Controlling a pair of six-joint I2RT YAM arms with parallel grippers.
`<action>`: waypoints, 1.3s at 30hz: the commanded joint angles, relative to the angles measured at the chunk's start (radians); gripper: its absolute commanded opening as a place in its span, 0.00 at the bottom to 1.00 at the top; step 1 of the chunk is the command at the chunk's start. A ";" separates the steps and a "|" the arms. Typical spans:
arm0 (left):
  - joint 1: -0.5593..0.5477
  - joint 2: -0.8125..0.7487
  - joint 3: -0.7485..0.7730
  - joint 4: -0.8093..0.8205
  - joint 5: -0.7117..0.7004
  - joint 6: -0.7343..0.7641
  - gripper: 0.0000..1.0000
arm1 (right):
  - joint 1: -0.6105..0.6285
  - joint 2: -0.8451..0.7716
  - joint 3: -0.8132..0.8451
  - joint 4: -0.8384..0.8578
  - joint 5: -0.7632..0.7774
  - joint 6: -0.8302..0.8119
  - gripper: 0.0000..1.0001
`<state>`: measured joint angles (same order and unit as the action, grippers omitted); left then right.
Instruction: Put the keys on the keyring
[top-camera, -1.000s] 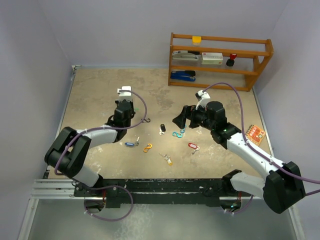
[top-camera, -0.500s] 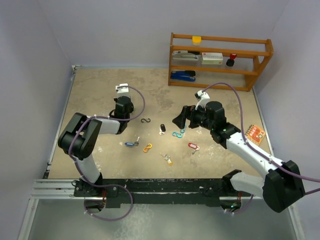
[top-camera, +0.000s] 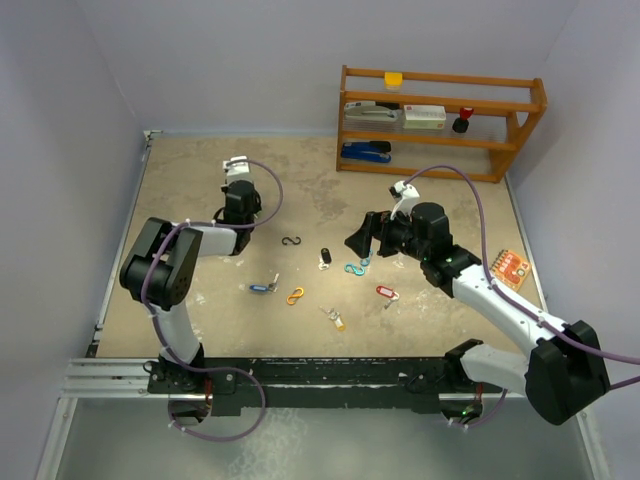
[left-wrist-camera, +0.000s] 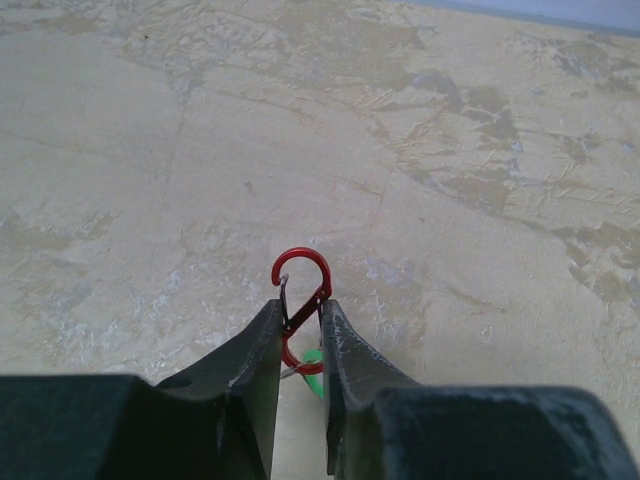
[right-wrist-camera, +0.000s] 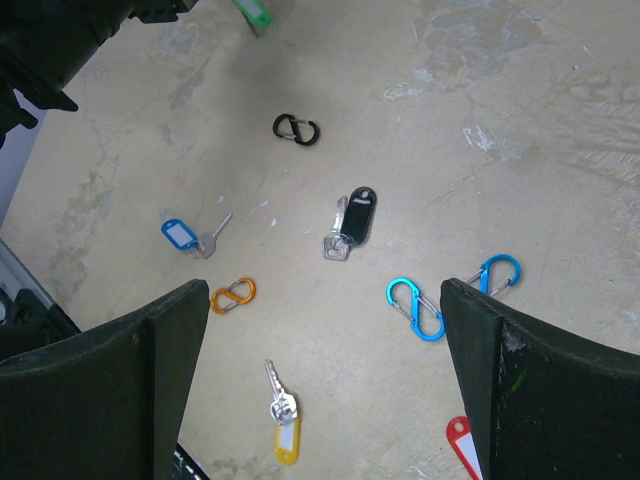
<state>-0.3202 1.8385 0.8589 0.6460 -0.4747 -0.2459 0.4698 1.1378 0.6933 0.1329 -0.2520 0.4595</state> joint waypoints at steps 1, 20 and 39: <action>0.022 0.015 0.051 -0.006 0.024 -0.017 0.21 | -0.003 -0.019 -0.003 0.030 0.000 -0.018 1.00; 0.018 -0.291 0.010 -0.313 0.137 -0.305 0.64 | -0.004 -0.014 -0.008 0.032 0.035 0.016 1.00; -0.253 -0.521 -0.162 -0.630 0.124 -0.261 0.52 | -0.002 0.079 0.059 -0.034 0.058 -0.033 1.00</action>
<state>-0.5678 1.3392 0.7147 0.0067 -0.3721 -0.5079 0.4702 1.2137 0.7143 0.0780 -0.2001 0.4370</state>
